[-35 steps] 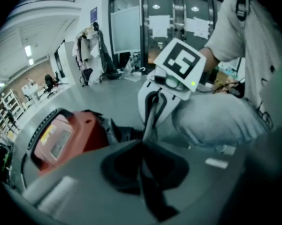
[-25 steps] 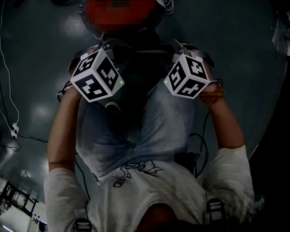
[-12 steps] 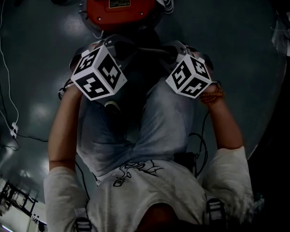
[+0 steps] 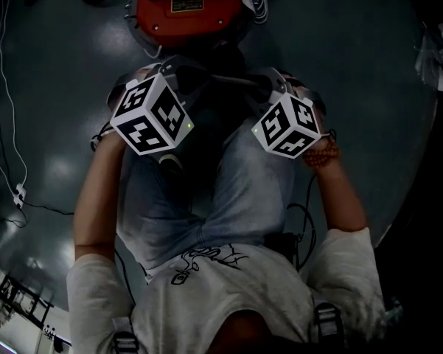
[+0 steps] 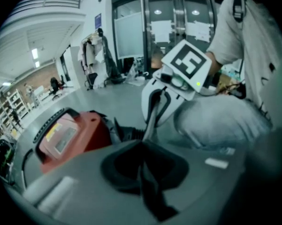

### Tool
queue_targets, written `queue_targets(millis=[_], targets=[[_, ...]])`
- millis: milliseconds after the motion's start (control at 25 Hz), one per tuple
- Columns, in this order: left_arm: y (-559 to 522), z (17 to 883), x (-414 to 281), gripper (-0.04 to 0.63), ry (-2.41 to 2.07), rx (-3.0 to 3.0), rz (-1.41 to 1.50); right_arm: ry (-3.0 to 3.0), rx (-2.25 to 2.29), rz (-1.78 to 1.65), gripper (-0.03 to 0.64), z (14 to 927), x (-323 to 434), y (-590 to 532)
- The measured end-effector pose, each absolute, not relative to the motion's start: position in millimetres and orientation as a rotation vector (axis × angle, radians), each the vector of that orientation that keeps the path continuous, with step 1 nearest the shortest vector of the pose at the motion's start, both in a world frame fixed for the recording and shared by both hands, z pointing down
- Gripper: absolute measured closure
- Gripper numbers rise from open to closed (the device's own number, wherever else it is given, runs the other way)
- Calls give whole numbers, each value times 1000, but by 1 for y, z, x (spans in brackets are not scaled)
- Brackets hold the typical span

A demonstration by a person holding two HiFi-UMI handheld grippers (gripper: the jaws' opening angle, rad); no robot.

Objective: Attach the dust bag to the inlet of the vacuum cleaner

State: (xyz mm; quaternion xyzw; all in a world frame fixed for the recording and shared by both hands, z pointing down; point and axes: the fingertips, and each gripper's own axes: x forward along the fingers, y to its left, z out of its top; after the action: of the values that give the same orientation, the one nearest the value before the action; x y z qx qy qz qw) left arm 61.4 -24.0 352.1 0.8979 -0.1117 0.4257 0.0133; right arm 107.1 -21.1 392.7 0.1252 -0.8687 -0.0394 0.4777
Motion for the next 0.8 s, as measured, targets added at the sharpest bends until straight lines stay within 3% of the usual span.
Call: queue_targets(millis=[800], targets=[[-37, 345, 65, 574, -371, 2836, 1266, -2170, 316, 31, 549, 394, 113, -27]])
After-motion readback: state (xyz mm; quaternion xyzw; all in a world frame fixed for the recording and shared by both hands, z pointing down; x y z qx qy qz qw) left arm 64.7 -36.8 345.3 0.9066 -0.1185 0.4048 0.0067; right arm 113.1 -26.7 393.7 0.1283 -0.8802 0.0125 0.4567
